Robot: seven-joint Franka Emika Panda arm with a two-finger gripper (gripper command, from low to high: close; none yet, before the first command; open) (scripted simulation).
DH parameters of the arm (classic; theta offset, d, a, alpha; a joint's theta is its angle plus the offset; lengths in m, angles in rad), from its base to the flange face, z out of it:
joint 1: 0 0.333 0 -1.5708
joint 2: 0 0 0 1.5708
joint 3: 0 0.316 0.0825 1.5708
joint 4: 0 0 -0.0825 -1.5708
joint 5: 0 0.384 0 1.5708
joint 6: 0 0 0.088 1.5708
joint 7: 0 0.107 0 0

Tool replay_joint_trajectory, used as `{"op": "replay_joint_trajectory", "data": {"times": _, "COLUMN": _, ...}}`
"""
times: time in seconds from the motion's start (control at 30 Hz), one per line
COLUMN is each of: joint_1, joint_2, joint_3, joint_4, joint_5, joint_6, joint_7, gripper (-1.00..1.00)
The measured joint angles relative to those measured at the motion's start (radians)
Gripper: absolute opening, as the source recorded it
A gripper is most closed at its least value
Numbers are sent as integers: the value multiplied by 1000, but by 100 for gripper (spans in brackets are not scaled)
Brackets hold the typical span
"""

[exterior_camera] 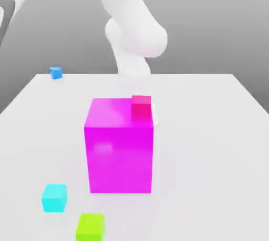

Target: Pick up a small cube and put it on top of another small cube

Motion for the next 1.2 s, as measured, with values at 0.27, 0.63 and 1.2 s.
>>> {"op": "replay_joint_trajectory", "data": {"times": 0.27, "joint_1": 190, "joint_2": -49, "joint_3": 116, "joint_4": -86, "joint_5": -89, "joint_6": 38, "joint_7": 37, "gripper": 100}}
{"op": "replay_joint_trajectory", "data": {"times": 0.63, "joint_1": 430, "joint_2": -84, "joint_3": 266, "joint_4": -193, "joint_5": -206, "joint_6": 99, "joint_7": 88, "gripper": 100}}
{"op": "replay_joint_trajectory", "data": {"times": 1.2, "joint_1": 450, "joint_2": -86, "joint_3": 277, "joint_4": -186, "joint_5": -192, "joint_6": 99, "joint_7": 75, "gripper": -100}}
